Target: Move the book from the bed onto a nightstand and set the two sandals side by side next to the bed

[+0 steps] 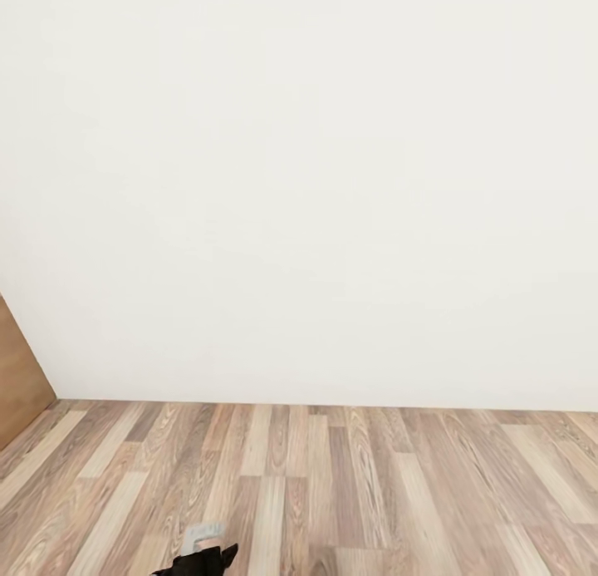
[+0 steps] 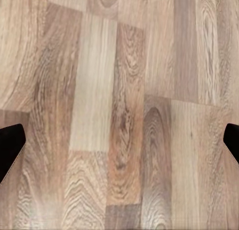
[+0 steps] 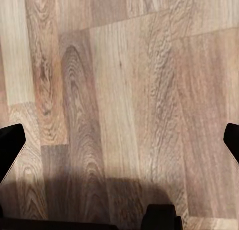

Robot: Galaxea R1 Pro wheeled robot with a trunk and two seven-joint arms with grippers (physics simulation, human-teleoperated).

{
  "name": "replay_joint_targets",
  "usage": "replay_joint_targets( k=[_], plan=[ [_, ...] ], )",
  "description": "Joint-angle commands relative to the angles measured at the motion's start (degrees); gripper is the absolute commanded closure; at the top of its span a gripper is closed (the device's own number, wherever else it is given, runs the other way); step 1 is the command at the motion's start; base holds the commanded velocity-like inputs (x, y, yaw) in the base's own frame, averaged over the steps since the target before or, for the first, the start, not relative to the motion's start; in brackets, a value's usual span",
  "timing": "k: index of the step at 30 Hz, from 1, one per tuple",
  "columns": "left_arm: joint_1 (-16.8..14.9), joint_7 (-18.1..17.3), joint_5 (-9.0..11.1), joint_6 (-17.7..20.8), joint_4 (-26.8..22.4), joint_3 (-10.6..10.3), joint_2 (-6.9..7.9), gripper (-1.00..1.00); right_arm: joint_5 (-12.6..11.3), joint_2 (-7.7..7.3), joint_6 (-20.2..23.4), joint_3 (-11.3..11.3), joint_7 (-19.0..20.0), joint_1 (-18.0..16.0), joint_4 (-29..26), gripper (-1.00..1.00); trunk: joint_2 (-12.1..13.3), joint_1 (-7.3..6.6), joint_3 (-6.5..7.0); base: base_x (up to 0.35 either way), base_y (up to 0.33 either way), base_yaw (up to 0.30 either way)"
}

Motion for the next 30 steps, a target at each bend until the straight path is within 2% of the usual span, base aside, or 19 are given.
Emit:
replay_joint_targets(
  k=[1,24,30],
  plan=[
    [0.0,-0.2,0.5,-0.2,0.1,-0.5,0.01,-1.00,-0.6,0.00,0.0,0.4,0.3,-0.1,0.1,-1.00,0.0,0.03,-0.06,0.325,0.000,0.000],
    [0.0,-0.2,0.5,-0.2,0.1,-0.5,0.01,-1.00,-0.7,0.00,0.1,0.4,0.3,-0.1,0.1,-1.00,0.0,0.03,-0.06,0.327,0.000,0.000],
    [0.0,-0.2,0.5,-0.2,0.1,-0.4,0.01,-1.00,-0.7,0.00,0.1,0.4,0.3,-0.1,0.1,-1.00,0.0,0.03,-0.06,0.197,0.000,0.000]
  ],
)
